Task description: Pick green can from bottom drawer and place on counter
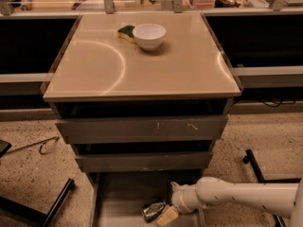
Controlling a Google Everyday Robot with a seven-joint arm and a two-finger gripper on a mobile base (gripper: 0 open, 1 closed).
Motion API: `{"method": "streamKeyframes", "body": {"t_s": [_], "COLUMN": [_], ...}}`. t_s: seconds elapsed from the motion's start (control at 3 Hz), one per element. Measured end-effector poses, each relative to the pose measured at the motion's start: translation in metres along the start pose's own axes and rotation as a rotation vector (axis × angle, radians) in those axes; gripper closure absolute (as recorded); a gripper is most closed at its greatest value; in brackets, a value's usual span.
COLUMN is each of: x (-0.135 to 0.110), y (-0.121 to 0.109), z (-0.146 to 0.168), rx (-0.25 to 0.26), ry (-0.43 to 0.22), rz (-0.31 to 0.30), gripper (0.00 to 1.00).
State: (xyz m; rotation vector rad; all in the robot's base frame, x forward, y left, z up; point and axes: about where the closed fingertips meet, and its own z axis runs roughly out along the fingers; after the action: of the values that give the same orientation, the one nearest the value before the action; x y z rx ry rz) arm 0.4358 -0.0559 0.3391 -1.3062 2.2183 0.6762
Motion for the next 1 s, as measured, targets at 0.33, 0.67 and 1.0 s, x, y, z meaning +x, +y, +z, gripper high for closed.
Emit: {"method": "streamKeyframes", "body": {"t_s": [0.33, 0.67, 1.0], "x": [0.013, 0.038, 0.051], "y": [-0.005, -0.01, -0.034], "z": [0.02, 0.056, 0.117], "rx": [0.026, 0.085, 0.146], "ry": [-0.025, -0.05, -0.089], "rz": [0.024, 0.043, 0.01], "gripper": [0.0, 0.0, 0.0]}}
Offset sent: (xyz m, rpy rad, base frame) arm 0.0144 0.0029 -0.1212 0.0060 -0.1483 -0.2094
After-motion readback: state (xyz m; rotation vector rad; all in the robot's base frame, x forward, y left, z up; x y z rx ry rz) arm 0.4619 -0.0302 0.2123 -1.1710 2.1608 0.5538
